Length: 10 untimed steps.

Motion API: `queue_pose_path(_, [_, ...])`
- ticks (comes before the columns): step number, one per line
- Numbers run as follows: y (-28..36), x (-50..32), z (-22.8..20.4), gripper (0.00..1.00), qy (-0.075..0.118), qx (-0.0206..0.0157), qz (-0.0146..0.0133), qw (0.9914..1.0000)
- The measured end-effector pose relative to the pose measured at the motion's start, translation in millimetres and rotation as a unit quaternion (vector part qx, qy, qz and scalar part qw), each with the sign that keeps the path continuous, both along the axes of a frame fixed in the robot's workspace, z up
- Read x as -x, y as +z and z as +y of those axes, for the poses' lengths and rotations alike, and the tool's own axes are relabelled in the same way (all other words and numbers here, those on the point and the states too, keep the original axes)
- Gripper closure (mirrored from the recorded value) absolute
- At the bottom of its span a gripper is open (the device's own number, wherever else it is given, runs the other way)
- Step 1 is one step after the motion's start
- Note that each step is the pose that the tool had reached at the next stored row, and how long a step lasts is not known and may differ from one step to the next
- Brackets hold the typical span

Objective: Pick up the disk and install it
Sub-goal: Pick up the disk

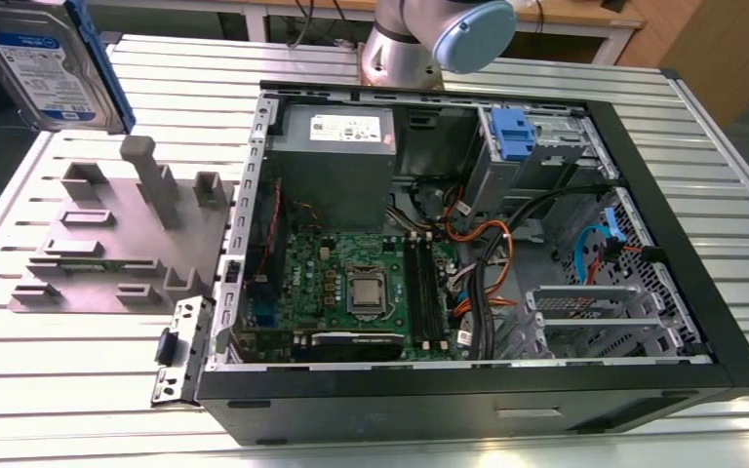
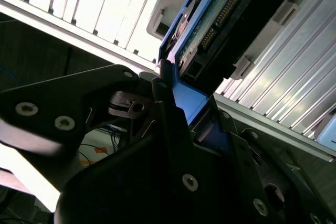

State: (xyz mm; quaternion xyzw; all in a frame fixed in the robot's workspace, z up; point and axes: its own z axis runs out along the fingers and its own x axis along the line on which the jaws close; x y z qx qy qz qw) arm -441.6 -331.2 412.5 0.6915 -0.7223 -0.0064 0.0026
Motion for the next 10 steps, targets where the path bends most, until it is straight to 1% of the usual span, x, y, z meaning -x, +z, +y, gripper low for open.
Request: queue_pose_path(10, [1.9, 0.0, 0.0, 0.64, 0.000, 0.0000, 0.0000, 1.00000])
